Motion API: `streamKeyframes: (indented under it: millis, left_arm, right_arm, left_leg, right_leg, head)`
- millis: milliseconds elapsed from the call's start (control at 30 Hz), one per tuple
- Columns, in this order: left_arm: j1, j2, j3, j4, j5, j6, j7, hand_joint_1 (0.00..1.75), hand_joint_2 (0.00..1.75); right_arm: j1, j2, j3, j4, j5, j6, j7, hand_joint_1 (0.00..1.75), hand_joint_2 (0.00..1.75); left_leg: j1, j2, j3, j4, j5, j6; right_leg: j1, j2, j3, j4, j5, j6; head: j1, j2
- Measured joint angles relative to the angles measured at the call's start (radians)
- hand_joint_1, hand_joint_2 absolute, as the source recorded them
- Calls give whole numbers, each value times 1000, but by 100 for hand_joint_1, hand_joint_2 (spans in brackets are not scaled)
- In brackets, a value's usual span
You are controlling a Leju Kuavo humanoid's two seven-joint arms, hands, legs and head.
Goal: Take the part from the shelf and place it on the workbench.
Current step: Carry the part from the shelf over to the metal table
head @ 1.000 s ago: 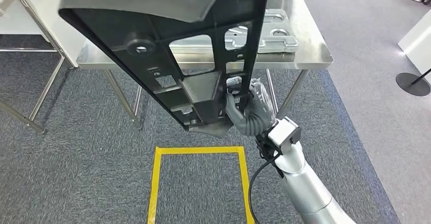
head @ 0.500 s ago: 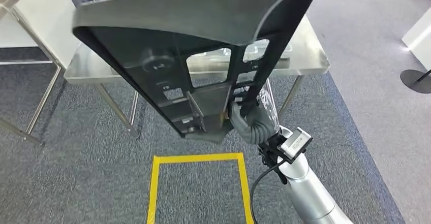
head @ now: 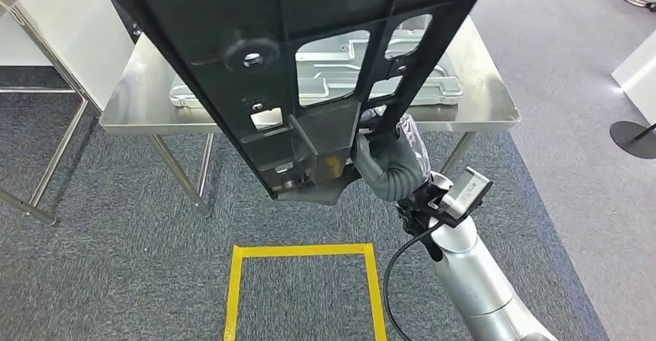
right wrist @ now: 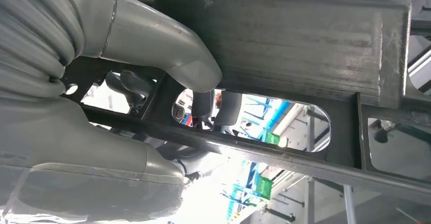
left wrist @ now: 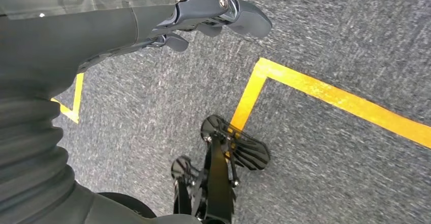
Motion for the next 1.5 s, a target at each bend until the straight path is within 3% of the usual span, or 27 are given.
streamKeyframes:
  millis: [33,100,167,267,333,367,433,467,500,533,600,667,767,833,867,967,1000,1033,1133,1200,1333,1367,1467,1500]
  left_arm:
    - [1,0,0,0,0,0,0,0,175]
    - [2,-2,0,0,0,0,1,0,175]
    - [1,-5,0,0,0,0,2,0,175]
    - [-3,-6,1,0,-1,0,3,0,175]
    - [-4,-6,1,0,-3,1,4,0,175]
    - [-4,-6,1,-1,-4,1,4,0,175]
    - [-4,-6,1,-1,-5,1,4,0,175]
    - [-3,-6,1,-1,-5,1,4,0,175]
    - [-1,-6,1,-1,-5,1,4,0,175]
    - [0,-5,2,0,-5,1,5,0,175]
    - [3,-5,2,0,-7,1,6,0,175]
    - [2,-4,2,0,-7,2,6,0,175]
    - [-1,-4,2,0,-9,3,7,0,175]
    - [-1,-4,2,0,-11,3,7,0,175]
    - [-1,-4,2,0,-12,3,7,0,175]
    - [-1,-4,2,0,-17,2,8,0,175]
    - [-1,-4,2,0,-17,2,8,0,175]
    - [-1,-4,2,0,-17,3,9,0,175]
    - [0,-5,2,0,-17,4,10,0,175]
    - [-2,-6,4,0,-17,4,9,0,175]
    - [-4,-6,7,0,-12,6,9,0,175]
    - [-4,-6,8,0,-10,7,9,0,175]
    - [-4,-6,12,0,-8,9,9,0,175]
    - [-3,-6,14,0,-8,10,10,0,175]
  right_arm:
    - [-1,0,-2,2,-5,1,0,175,175]
    - [-3,0,-7,4,-14,1,-1,175,175]
    - [-5,0,-11,4,-17,2,-2,175,175]
    - [-5,0,-13,3,-18,2,-2,175,175]
    - [-7,1,-15,0,-19,2,-3,175,175]
    - [-7,1,-15,-1,-19,3,-3,175,175]
    - [-6,1,-15,0,-19,5,-4,175,175]
    - [-5,1,-15,0,-19,5,-4,175,175]
    - [-3,1,-15,0,-19,5,-3,175,175]
    - [-3,1,-15,0,-19,6,-3,175,175]
    - [-2,2,-15,0,-19,6,-3,175,175]
    - [-2,2,-15,-1,-18,6,-3,175,175]
    - [3,4,-17,-4,-15,6,0,175,175]
    - [6,5,-20,-7,-11,6,0,175,175]
    - [7,5,-22,-9,-10,6,0,175,175]
    - [20,4,-32,-12,-1,6,0,175,175]
    - [25,4,-33,-12,3,6,1,175,175]
    - [29,4,-34,-12,6,6,1,175,175]
    - [30,5,-35,-12,9,7,1,175,175]
    - [29,5,-36,-12,10,8,2,175,175]
    - [26,9,-38,-15,12,11,3,175,175]
    - [24,11,-38,-15,12,13,3,175,175]
    - [21,15,-38,-12,13,17,3,175,175]
    - [22,16,-38,-10,13,17,3,175,175]
  left_leg:
    - [0,-1,12,0,-8,-1]
    - [-3,-2,35,0,-26,-6]
    - [-4,-2,44,-1,-39,-15]
    - [-3,0,53,-8,-51,-31]
    - [-3,2,45,29,-73,-40]
    - [-2,2,20,79,-94,-44]
    - [0,2,-64,218,-138,-50]
    - [0,2,-101,266,-141,-53]
    - [1,2,-122,279,-125,-54]
    - [1,2,-122,251,-88,-55]
    - [1,2,-79,120,6,-50]
    - [-3,2,-40,24,42,-41]
    - [-4,1,-26,3,28,-23]
    - [-1,0,-11,-4,21,-12]
    - [1,1,-3,-6,17,-7]
    - [0,0,15,-7,0,-1]
    - [0,-1,23,-7,-7,-1]
    - [-1,-2,34,-7,-15,-2]
    - [-3,-3,67,-8,-42,-10]
    - [-3,-3,75,-8,-53,-20]
    - [-4,0,80,22,-59,-41]
    - [-3,0,61,62,-70,-46]
    - [0,1,-60,245,-138,-58]
    - [0,1,-90,274,-148,-59]
  right_leg:
    - [0,0,4,-41,45,-3]
    - [5,-2,48,-180,139,-15]
    - [13,-5,81,-269,171,-28]
    - [13,-4,94,-290,157,-40]
    - [6,-4,116,-305,151,-50]
    - [4,-4,127,-311,146,-53]
    - [5,-5,142,-312,133,-59]
    - [5,-5,149,-312,125,-59]
    - [5,-4,158,-311,117,-58]
    - [5,-3,169,-309,108,-57]
    - [5,-1,192,-306,87,-51]
    - [8,0,206,-304,71,-40]
    - [10,0,211,-300,63,-26]
    - [8,-1,195,-261,48,-17]
    - [6,-2,169,-213,31,-11]
    - [1,-3,41,-23,-26,-1]
    - [1,-3,12,0,-21,-1]
    - [1,-3,2,-16,6,-3]
    - [8,-5,48,-208,145,-21]
    - [16,-7,67,-281,181,-35]
    - [13,-5,96,-302,170,-55]
    - [11,-5,106,-305,166,-60]
    - [11,-6,126,-307,149,-66]
    - [12,-5,133,-306,142,-66]
  head:
    - [0,0]
    - [0,0]
    - [-2,0]
    - [-2,0]
    - [-4,0]
    - [-5,0]
    - [-7,0]
    - [-7,0]
    - [-7,0]
    - [-7,0]
    - [-7,0]
    - [-6,0]
    - [-3,0]
    - [0,0]
    - [2,0]
    - [6,0]
    - [6,0]
    - [6,0]
    - [6,0]
    - [6,0]
    - [4,0]
    - [2,0]
    - [-1,0]
    - [-1,0]
